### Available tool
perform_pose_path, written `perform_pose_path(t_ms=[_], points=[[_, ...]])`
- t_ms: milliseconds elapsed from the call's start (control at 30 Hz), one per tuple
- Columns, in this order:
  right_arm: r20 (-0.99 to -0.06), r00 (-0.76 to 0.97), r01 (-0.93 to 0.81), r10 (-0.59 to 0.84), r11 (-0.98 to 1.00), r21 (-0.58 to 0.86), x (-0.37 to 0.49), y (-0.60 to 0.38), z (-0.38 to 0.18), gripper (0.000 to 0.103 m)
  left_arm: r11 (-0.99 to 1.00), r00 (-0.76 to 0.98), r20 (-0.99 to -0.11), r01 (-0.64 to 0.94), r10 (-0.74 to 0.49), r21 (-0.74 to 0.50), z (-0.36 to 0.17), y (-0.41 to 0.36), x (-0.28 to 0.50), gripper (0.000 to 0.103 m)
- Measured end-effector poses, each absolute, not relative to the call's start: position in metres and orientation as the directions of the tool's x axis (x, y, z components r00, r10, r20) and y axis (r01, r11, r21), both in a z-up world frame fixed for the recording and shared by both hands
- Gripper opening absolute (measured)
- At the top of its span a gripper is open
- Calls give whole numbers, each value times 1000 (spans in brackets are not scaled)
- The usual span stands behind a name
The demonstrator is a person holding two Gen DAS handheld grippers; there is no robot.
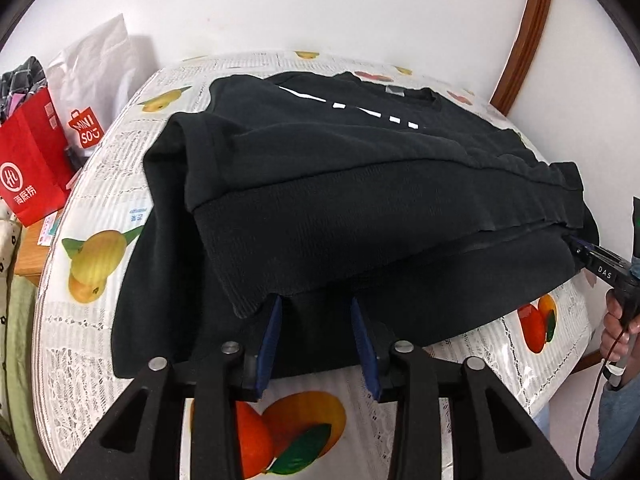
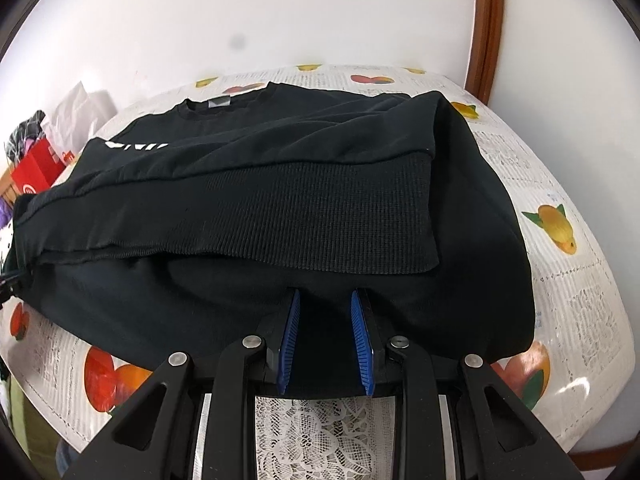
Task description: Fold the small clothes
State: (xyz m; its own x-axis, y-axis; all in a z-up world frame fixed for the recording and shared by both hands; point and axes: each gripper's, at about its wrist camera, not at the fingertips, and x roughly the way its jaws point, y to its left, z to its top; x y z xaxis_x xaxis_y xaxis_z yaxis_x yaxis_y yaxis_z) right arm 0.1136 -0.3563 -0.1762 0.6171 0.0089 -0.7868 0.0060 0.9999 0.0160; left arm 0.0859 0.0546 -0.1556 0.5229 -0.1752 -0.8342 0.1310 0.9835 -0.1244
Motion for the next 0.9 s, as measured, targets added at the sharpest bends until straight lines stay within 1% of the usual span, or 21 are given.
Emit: perform_pose_path(t_ms=[33,133,267,333,400,500,567,633,700,900], points=[[-788,615,6,8,1000,15,114,-356,-177,27,979,511,-837,143,-197,-143,-156,53,86,44],[-791,612,9,8,1000,17,114,-356,-177,27,976,507,-836,162,-209,-146,-154,51,81,44],[-791,612,12,15,1000,28,111,-357,-177,27,962,495,-826,182,-270,-206,-150,50,73,44],[-792,610,14,20,999,35,110,-358,-177,27,964,497,-827,183,-261,-195,-151,49,73,44],[-792,610,13,20,999,35,108,-358,-177,27,968,513,-822,151,-248,-198,-154,50,79,44],[-793,609,13,25,999,42,108,-359,-177,27,966,529,-809,110,-257,-235,-156,59,90,43],[-793,608,4,39,999,52,106,-360,-177,27,971,559,-795,98,-233,-216,-155,61,94,43],[-789,614,-3,42,999,51,106,-360,-179,27,988,613,-775,86,-153,-128,-151,59,93,42],[-786,617,-2,41,999,50,106,-359,-179,27,994,640,-761,84,-108,-71,-149,57,94,42],[-783,620,28,49,996,85,120,-363,-169,26,985,649,-742,89,-170,-148,-140,71,106,41]])
